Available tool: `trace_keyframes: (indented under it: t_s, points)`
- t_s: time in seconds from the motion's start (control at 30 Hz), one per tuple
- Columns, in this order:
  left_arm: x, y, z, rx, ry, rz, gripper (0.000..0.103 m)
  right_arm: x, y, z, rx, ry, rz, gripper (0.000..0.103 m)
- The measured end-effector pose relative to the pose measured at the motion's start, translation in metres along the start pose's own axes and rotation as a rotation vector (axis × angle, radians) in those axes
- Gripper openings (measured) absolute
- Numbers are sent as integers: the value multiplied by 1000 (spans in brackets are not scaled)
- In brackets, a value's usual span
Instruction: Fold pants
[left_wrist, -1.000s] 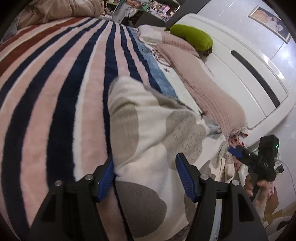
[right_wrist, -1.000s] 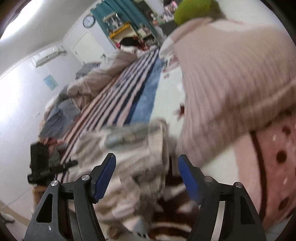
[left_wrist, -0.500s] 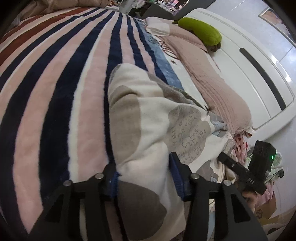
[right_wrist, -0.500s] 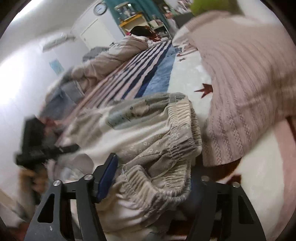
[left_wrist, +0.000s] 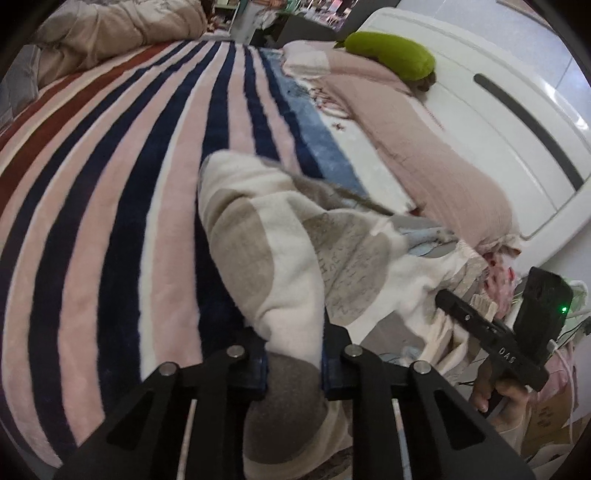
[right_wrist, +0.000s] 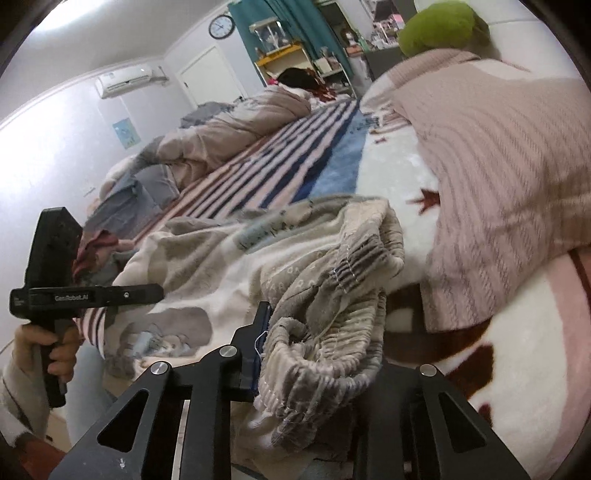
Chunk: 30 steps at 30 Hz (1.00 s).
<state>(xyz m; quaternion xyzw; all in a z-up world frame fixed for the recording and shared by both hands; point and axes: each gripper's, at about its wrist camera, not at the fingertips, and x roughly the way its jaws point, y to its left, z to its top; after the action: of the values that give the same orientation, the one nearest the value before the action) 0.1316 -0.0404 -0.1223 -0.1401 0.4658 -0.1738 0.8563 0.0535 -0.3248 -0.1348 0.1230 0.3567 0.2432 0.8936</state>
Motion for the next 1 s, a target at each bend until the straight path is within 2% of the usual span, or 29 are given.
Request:
trace_keyframes:
  t_s: [0.33, 0.5, 0.6, 0.77, 1.0]
  points:
    - [-50, 17, 13, 6, -118, -43, 16, -10, 35, 31, -33, -58, 49, 18]
    - [-82, 29, 26, 65, -177, -16, 16, -4, 61, 50, -43, -76, 97, 18]
    - [-107, 40, 32, 101, -216, 11, 16, 3, 86, 65, -82, -83, 117, 18]
    - [-153, 72, 40, 96, -283, 38, 16, 18, 126, 89, -132, -75, 170, 18]
    - [-222, 131, 46, 81, -388, 92, 15, 59, 211, 121, -211, -55, 266, 18]
